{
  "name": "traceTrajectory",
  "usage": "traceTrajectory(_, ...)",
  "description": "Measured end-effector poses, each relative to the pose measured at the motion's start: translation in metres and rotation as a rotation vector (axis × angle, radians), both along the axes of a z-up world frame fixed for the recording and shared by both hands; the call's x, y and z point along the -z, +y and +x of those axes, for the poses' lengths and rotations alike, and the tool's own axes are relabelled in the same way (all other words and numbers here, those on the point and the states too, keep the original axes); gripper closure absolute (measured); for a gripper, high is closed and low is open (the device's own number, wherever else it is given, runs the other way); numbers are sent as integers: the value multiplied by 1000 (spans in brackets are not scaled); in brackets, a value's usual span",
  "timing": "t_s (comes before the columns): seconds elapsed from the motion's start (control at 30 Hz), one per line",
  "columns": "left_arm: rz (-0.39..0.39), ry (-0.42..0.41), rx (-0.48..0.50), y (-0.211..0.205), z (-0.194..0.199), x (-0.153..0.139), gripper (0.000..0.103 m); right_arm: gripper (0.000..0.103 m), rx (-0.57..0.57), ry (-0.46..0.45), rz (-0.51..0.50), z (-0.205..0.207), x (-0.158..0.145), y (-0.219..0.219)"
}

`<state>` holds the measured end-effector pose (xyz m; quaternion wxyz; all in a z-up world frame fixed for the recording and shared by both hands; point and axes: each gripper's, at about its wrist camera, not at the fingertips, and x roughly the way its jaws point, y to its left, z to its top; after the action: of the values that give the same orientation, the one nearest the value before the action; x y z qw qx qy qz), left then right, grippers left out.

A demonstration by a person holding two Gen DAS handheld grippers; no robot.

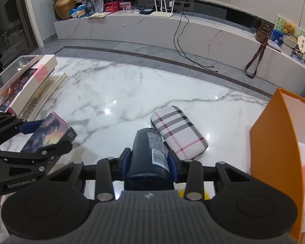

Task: Organize rigid objects
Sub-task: 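Lift the book box and spray can and carry both over the orange box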

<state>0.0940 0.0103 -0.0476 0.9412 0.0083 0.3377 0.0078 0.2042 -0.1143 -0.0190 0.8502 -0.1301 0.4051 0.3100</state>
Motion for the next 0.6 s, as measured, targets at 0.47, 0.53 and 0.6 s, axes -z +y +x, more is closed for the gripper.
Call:
traceTrajectory(0.47,83,-31,92,-33,13,-57,37,63,77,-91,113,-3,-69,-41)
traceTrajectory(0.53,98,-46,106,-41,15,-68,37,63,85,-105,125,-6,-77,-47)
traceTrajectory(0.6,110,-57,124,-49,17,-78,37,63,90,-116,138,-8,-85,-53)
